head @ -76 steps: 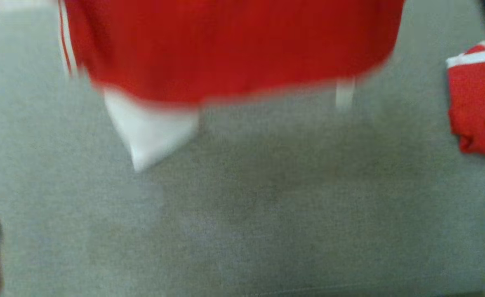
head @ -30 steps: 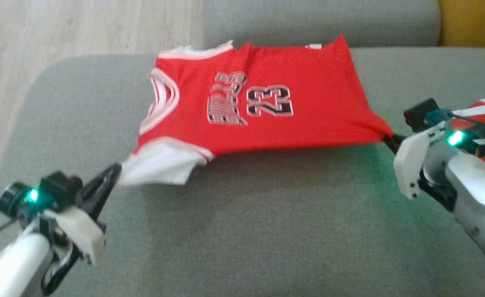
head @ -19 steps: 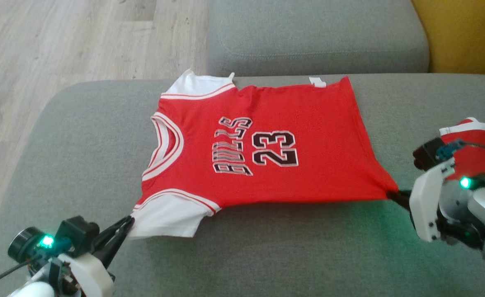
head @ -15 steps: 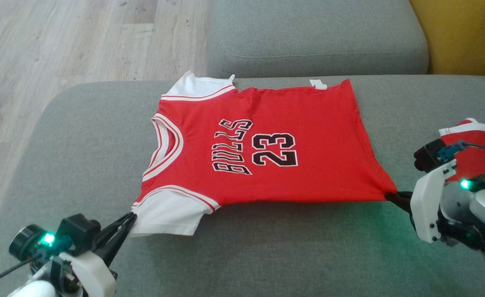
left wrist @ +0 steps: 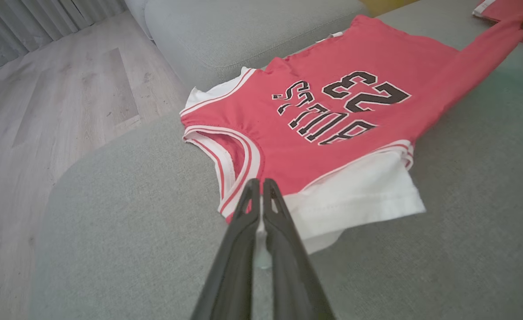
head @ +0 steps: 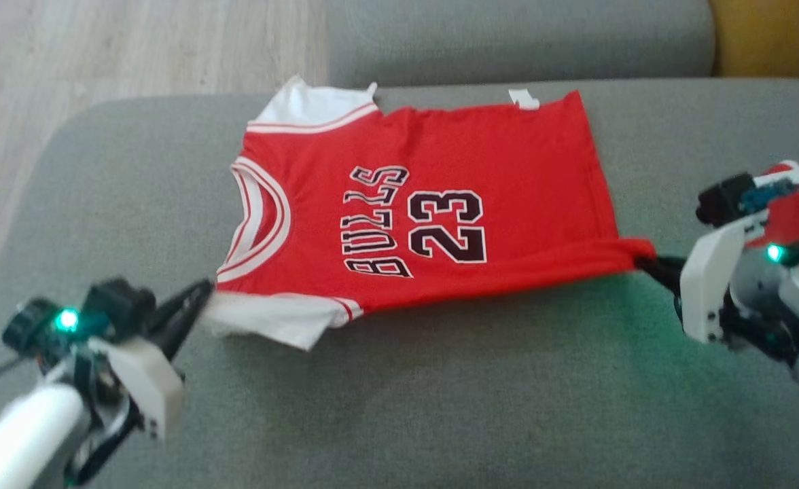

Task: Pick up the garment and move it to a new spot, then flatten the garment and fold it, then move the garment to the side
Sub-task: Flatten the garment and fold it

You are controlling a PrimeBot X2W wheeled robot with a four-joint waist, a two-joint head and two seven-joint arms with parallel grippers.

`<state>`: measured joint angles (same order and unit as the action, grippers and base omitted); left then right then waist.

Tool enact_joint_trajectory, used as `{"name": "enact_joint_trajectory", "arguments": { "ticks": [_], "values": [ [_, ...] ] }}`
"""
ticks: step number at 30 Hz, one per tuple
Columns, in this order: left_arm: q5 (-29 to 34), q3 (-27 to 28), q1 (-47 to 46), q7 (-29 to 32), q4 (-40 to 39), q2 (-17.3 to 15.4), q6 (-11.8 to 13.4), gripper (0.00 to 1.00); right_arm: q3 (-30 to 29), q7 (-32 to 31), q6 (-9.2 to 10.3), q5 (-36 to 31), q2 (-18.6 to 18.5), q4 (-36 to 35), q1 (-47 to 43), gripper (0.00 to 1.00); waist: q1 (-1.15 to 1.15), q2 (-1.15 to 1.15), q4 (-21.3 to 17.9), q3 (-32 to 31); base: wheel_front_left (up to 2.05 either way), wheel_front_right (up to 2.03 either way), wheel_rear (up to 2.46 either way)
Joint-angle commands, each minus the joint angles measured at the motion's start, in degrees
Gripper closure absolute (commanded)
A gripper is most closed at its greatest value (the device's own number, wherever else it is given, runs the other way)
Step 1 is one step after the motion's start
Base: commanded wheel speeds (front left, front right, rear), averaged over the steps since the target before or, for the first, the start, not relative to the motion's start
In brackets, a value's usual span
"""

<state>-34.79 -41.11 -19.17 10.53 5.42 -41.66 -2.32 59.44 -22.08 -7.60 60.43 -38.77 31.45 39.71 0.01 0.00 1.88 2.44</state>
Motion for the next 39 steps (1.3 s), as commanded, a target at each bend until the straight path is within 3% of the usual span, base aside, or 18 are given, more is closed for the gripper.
{"name": "enact_joint_trajectory", "arguments": {
  "ticks": [1, 12, 26, 27, 28, 29, 30, 31, 33, 39],
  "values": [
    [0.4, 3.3, -5.6, 0.0, -0.1, -1.5, -0.4, 1.00, -1.0, 1.0, 0.11, -0.1, -0.3, -0.2, 2.0, 1.00, -0.01, 0.00, -0.3, 1.6, 0.00, 0.00, 0.00],
    [2.7, 0.8, -20.1, -0.2, 13.4, 2.7, -4.3, 1.00, -2.0, 2.6, 0.11, -2.0, 4.2, 6.4, 8.8, 1.00, -0.01, 0.00, -1.1, 6.9, 0.00, 0.00, 0.00],
    [3.6, -7.1, -34.9, -3.1, 26.3, 6.4, -5.1, 1.00, -0.3, 4.5, 0.11, -3.2, 7.1, 11.5, 14.2, 1.00, -0.01, 0.00, -1.3, 12.0, 0.00, 0.00, 0.00],
    [3.4, -7.7, -35.9, -3.6, 27.1, 6.7, -5.1, 1.00, -0.1, 5.1, 0.11, -3.5, 7.2, 11.8, 14.7, 0.60, -0.01, 0.00, -1.3, 12.3, 0.00, 0.00, 0.00],
    [3.2, -8.2, -36.8, -4.2, 28.0, 7.1, -5.1, 1.00, -0.3, 5.8, 0.11, -3.6, 7.4, 12.2, 15.2, 0.00, -0.01, 0.00, -1.3, 12.5, 0.00, 0.00, 0.00],
    [3.0, -8.5, -37.7, -5.0, 29.0, 7.5, -5.1, 0.96, -0.6, 6.7, 0.11, -3.6, 7.7, 12.6, 15.6, 0.00, -0.01, 0.00, -1.3, 12.7, 0.00, 0.00, 0.00],
    [2.8, -8.4, -38.6, -5.8, 30.4, 8.0, -5.1, 0.83, -1.0, 7.8, 0.11, -3.4, 8.0, 12.9, 16.0, 0.00, -0.01, 0.00, -1.3, 12.9, 0.00, 0.00, 0.00],
    [2.8, -8.1, -39.4, -7.0, 31.7, 8.5, -5.1, 0.76, -1.5, 9.2, 0.11, -3.1, 8.5, 13.0, 16.4, 0.00, -0.01, 0.00, -1.4, 13.0, 0.00, 0.00, 0.00],
    [3.0, -6.9, -40.9, -10.6, 34.2, 9.8, -3.4, 0.00, -2.4, 12.3, 0.11, -2.8, 9.2, 13.3, 16.9, 0.00, -0.01, 0.00, -1.5, 13.1, 0.00, 0.00, 0.00],
    [1.7, -3.0, -41.7, -22.5, 39.1, 14.2, 0.7, 0.00, -6.7, 26.8, 0.11, -2.6, 11.3, 14.6, 17.0, 0.00, -0.01, 0.00, -1.3, 11.5, 0.00, 0.00, 0.00]
  ]
}}
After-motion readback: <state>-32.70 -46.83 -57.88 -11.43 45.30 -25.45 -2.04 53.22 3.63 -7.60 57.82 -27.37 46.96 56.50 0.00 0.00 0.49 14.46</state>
